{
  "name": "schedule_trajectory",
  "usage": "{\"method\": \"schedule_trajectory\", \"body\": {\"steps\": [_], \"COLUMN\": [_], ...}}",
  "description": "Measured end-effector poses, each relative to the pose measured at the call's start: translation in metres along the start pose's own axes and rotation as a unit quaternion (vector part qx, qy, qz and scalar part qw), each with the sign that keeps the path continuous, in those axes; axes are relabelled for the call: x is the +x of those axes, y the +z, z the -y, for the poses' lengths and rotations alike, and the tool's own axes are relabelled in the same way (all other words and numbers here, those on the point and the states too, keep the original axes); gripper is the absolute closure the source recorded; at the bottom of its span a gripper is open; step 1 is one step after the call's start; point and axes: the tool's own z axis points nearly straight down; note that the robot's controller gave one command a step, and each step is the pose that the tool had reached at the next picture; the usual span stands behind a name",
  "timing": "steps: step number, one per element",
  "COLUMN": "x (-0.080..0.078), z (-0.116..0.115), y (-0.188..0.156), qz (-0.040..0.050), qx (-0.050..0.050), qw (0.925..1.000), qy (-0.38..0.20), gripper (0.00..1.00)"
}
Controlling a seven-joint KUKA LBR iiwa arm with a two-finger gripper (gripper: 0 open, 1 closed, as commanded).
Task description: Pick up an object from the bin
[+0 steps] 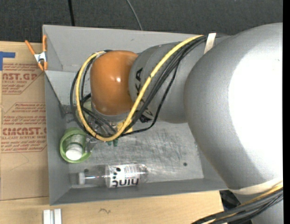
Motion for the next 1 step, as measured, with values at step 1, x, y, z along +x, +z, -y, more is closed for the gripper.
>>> {"method": "schedule_trajectory", "body": {"steps": [1], "x": [0.0008], "z": [-0.0001], "y": [-0.0139], "qz": [-0.0018], "qx": [-0.001], "qw": [1.0000], "qy": [0.000], "gripper": [1.00]}}
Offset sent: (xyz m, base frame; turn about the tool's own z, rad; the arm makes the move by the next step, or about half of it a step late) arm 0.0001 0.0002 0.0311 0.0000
